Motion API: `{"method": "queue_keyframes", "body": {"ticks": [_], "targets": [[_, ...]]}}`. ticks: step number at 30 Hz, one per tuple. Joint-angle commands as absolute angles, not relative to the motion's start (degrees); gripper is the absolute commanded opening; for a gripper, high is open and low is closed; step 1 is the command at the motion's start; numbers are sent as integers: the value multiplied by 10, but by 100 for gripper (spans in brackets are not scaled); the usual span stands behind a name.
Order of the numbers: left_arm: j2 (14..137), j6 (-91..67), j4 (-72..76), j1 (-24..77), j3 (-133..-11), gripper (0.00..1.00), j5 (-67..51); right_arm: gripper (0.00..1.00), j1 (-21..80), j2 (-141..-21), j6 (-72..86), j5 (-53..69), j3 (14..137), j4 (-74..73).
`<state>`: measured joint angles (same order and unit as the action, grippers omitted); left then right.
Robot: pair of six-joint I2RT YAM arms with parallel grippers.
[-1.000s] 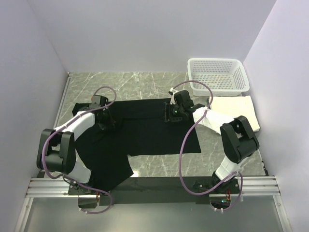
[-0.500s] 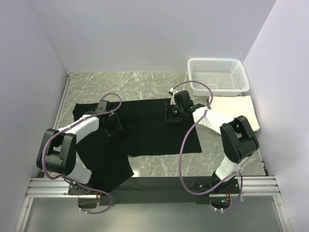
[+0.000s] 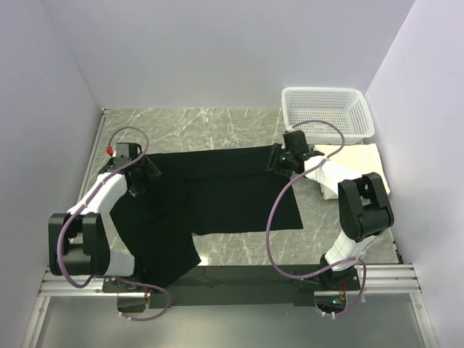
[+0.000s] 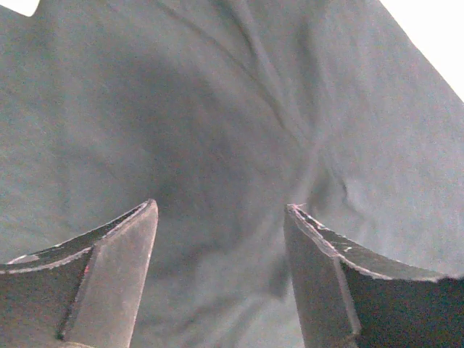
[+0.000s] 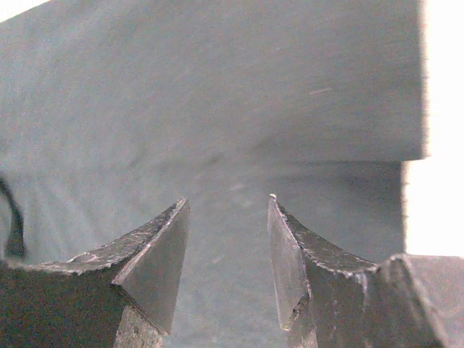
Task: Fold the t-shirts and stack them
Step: Fold the tshirt
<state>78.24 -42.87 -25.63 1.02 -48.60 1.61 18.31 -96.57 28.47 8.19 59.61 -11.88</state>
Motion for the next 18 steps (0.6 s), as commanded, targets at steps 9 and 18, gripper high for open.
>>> {"method": "queue_keyframes", "body": {"ticks": [9,18], "targets": [[921,-415,-186,-87,-526,63,97,54,141,-989,352,16,623,-148],[874,-439,-205,-170,-484,55,102,54,133,-990,356,11,617,-144]]}}
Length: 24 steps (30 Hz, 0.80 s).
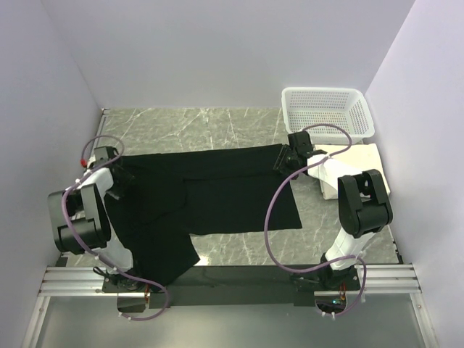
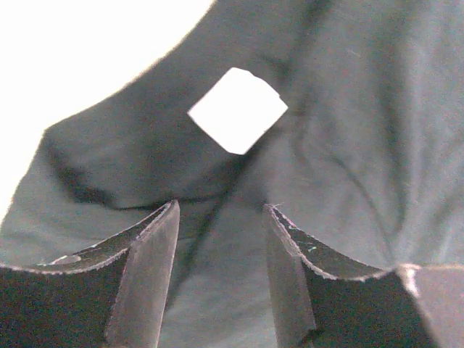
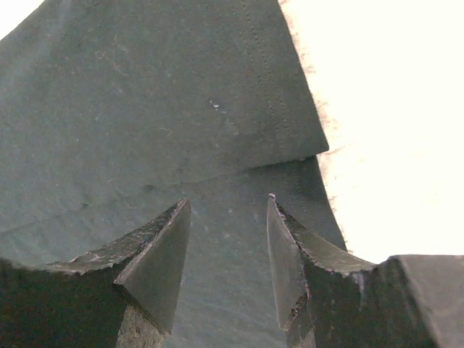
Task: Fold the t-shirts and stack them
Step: Fold the tshirt
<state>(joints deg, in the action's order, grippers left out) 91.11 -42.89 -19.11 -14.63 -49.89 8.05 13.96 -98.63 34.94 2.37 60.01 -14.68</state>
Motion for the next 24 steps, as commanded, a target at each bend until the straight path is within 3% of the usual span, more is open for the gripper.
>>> {"method": "queue_keyframes", "body": {"ticks": [1,10,24], "targets": [[864,-438,-203,-174,-484,55,101,54,133,-991,353,11,620,-144],[862,-429,-180,-118,-569,67,86,54,139,-1005,370,53,657,-108],[1058,-434,-191,-123,-678,59,142,54,157,-1104,410,43,726,-122]]}}
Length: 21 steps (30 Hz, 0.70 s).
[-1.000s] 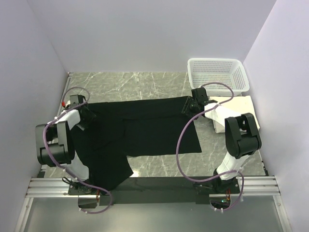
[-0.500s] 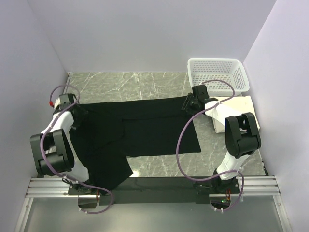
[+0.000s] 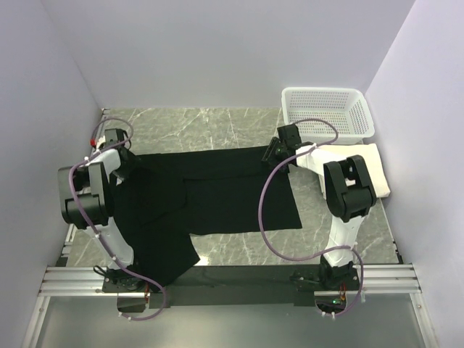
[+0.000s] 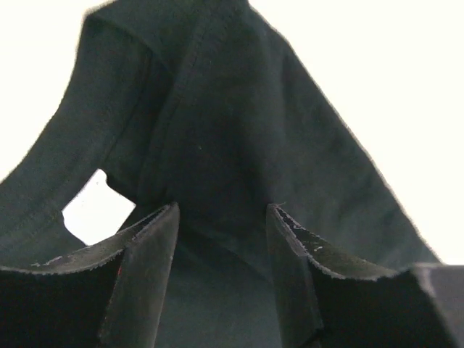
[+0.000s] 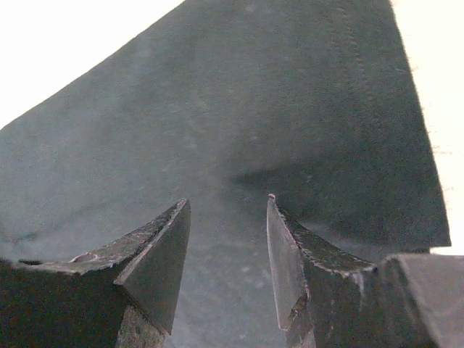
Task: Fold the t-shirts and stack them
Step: Fold the tshirt
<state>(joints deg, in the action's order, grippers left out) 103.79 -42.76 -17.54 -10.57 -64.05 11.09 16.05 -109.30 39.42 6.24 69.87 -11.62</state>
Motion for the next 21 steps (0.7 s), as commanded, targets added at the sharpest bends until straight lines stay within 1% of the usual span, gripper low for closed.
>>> {"method": "queue_keyframes", "body": {"ticks": [1,3,6,9,17,20,21], "targets": [[1068,-437,-198,-126,-685,58,143,54,154,-1113,412,36,729,-129],[1092,-439,-214,-134,-701,58,144,54,151,-1120,409,14,738,-144],[1114,-442,-227,-143,-715,55,148,54,148,-1144,403,9,766,-167],[1127,-447,-241,-158,-718,55,142,54,147,-1158,403,3,787,-183],[1078,-460,-242,-187,-679,56,130,54,130,-1150,415,-24,780,-201],[1051,-462,-237,-192,-664,60,135,54,129,-1143,407,-25,782,-206],[1042,-461,-235,-192,-661,65,132,54,131,-1135,402,-21,783,-201]]}}
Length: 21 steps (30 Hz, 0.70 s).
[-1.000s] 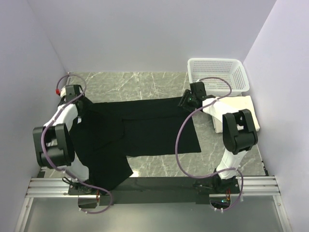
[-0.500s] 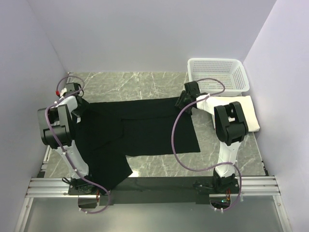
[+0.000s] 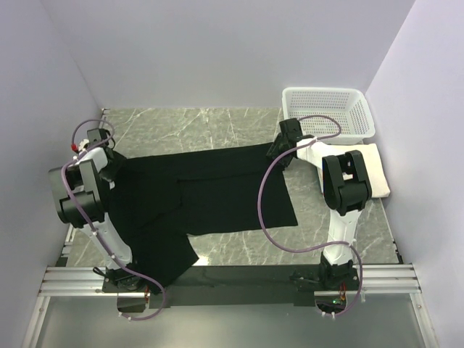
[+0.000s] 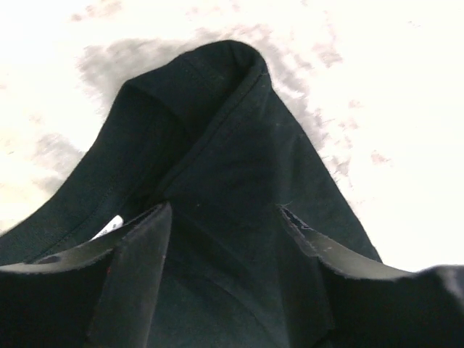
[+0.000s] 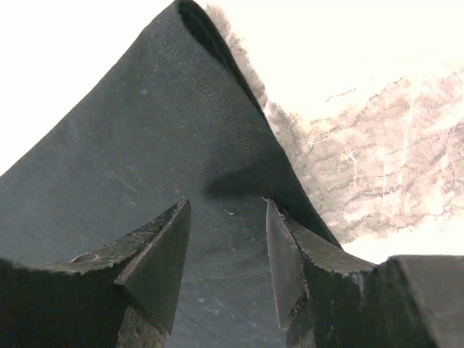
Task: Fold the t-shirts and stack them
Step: Fold the tshirt
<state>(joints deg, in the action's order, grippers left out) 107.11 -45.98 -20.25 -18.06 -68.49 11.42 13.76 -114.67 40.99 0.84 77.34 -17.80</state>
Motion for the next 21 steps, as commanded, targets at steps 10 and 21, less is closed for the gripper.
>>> {"method": "queue_keyframes", "body": {"ticks": [10,21], "targets": [[908,-441,-257,-128,-657,80,163,54,185,-1078,327,-19,804,-210],[848,-430,-259,17,-557,82,169,54,272,-1115,267,-41,841,-286]]}}
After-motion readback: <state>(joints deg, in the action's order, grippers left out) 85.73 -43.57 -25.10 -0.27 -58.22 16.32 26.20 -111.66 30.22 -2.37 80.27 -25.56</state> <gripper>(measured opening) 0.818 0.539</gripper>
